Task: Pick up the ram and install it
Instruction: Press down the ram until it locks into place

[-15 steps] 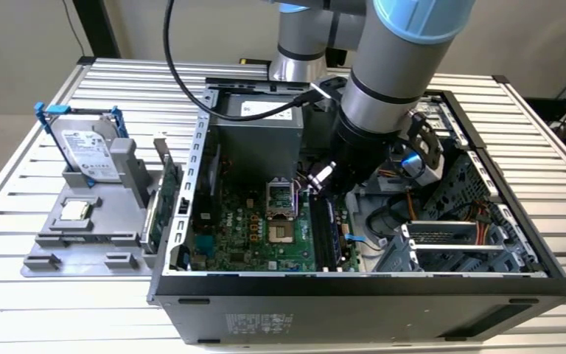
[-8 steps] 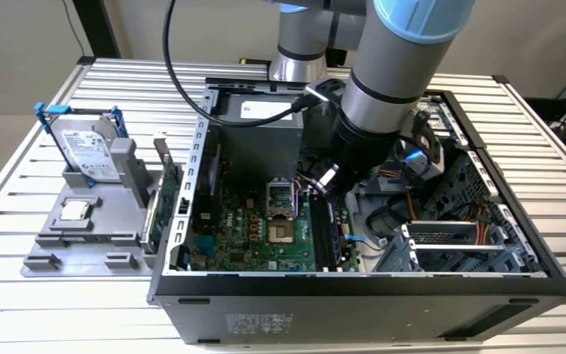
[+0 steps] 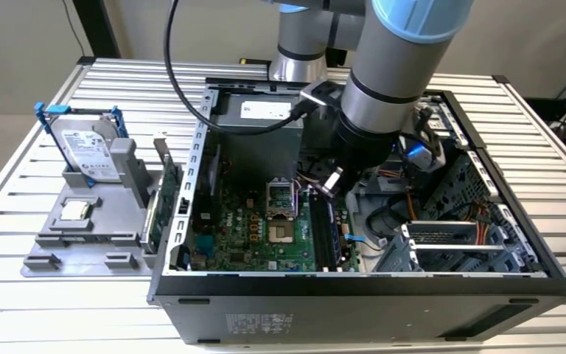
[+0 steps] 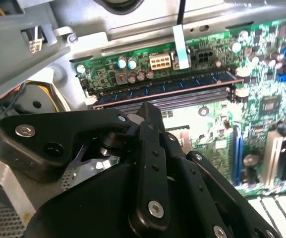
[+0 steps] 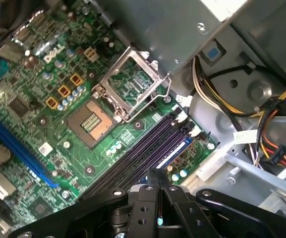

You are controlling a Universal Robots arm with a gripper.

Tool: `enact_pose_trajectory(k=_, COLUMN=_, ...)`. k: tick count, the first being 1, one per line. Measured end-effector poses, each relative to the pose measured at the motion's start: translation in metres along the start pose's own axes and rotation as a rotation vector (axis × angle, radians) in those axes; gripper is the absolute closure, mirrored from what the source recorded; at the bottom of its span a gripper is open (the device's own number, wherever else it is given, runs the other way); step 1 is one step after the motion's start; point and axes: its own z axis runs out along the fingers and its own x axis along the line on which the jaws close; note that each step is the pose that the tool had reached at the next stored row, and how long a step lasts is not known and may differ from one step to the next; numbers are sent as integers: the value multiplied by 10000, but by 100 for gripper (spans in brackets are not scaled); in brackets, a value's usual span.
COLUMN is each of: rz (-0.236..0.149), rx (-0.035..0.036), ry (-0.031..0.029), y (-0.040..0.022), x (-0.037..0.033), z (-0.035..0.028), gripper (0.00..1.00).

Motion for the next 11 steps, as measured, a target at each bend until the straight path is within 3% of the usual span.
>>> enact_pose_trajectory(k=3, rz=-462, rx=44, ry=-27, y=0, x=0, z=0, gripper=100)
enact_pose_trajectory(k=11, rz=-1659, rx=39, ry=-3, y=0, x=0, z=0, gripper=100)
